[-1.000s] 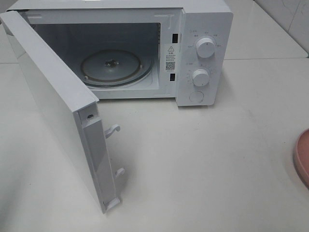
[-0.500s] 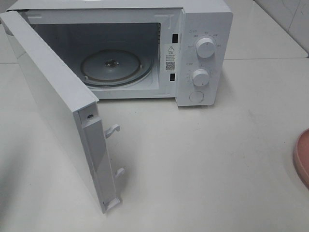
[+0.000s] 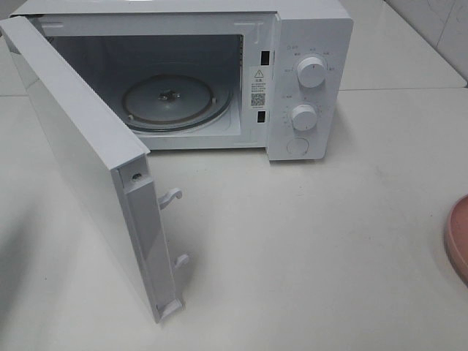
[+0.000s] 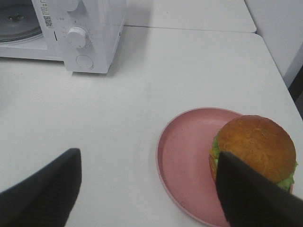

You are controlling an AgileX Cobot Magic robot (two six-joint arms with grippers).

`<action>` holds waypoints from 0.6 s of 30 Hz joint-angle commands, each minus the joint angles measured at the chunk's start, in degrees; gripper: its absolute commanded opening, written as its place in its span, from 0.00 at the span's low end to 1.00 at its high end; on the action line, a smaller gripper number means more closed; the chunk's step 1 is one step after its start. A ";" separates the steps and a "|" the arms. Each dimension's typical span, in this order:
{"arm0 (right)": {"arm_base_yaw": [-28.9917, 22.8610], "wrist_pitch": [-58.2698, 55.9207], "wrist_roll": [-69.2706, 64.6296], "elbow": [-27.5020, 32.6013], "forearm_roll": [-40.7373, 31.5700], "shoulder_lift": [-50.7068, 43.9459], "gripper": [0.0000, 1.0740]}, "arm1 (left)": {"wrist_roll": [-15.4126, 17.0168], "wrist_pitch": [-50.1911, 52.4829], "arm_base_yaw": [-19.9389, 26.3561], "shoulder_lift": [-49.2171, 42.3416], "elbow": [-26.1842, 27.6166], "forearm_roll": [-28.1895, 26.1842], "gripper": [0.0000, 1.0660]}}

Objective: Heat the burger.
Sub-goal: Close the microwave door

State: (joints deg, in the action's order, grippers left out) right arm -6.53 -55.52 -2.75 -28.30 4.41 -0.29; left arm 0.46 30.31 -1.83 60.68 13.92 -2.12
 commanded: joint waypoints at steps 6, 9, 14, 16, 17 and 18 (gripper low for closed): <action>0.11 0.46 0.57 0.06 -0.17 -1.43 0.71 | 0.69 13.41 0.11 12.83 0.00 6.13 0.00; 0.11 0.46 0.57 0.06 -0.17 -1.43 0.71 | 1.83 14.38 0.11 15.81 0.92 6.65 0.00; 0.11 0.46 0.57 0.06 -0.17 -1.43 0.71 | 3.95 14.21 0.11 19.14 3.67 8.19 0.00; 0.11 0.46 0.57 0.06 -0.17 -1.43 0.71 | 4.30 14.15 0.11 19.94 4.30 9.17 0.00; 0.11 0.46 0.57 0.06 -0.17 -1.43 0.71 | 5.73 14.09 0.00 21.43 5.39 11.80 0.00; 0.11 0.46 0.57 0.06 -0.17 -1.43 0.71 | 7.73 14.27 0.00 22.92 6.47 15.87 0.00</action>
State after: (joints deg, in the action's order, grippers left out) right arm -6.53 -55.63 -2.75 -28.30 4.41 -0.29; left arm 5.56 43.72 -1.83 82.22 18.91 9.11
